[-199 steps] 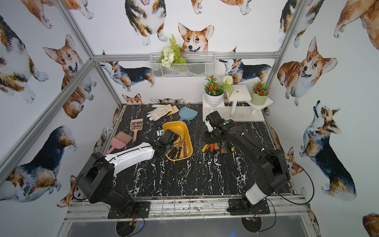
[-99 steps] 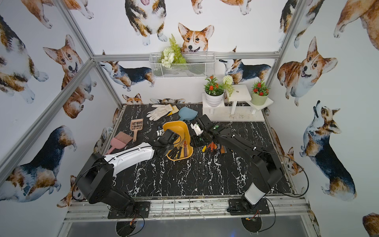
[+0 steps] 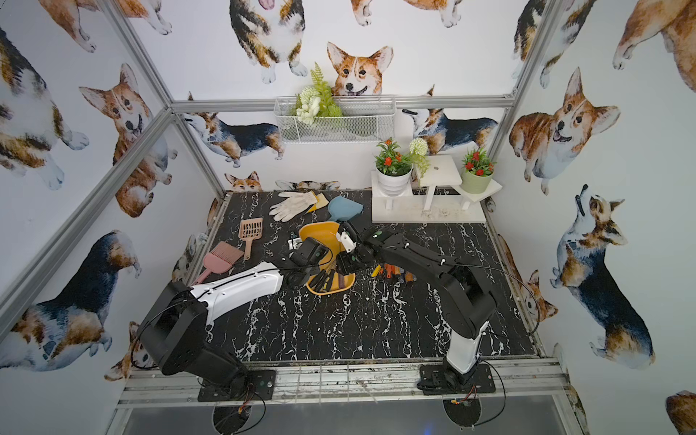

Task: Take out the screwdriver from the storage box
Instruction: Pick up the screwdriver from the storage box.

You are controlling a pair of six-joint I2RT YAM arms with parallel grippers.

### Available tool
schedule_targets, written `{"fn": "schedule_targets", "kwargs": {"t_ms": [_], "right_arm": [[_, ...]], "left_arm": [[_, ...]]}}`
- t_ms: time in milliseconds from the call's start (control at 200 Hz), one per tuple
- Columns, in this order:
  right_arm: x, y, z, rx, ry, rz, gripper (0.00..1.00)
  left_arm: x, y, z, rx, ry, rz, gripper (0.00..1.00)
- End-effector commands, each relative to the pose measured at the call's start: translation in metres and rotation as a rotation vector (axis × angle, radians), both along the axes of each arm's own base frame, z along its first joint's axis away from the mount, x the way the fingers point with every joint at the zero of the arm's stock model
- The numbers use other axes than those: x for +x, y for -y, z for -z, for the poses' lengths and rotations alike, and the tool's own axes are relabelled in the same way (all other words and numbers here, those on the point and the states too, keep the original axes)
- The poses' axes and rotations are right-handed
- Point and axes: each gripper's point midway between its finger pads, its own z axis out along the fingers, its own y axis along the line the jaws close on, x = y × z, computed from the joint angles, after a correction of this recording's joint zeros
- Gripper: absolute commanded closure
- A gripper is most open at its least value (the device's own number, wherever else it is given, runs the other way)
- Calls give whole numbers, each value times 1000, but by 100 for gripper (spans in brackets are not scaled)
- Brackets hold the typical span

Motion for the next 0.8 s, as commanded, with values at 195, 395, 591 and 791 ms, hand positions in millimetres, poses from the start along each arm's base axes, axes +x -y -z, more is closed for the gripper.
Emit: {"fn": "schedule_targets", "kwargs": {"t_ms": [195,395,591,791], "right_arm": [[21,-3,34,-109,-21,85,53],[24,-1,56,-174,-58,104,55],[27,-1,72,-205,-80,128,58],[27,-1,80,-237,-98,148,63]], "left_arm": [[6,6,-4,-32,32,-4,100],[6,6,-3,-34,31,-6,100],[6,9,0,-46,19,-2,100],[7,10,0,-45,23,-3,100]]}}
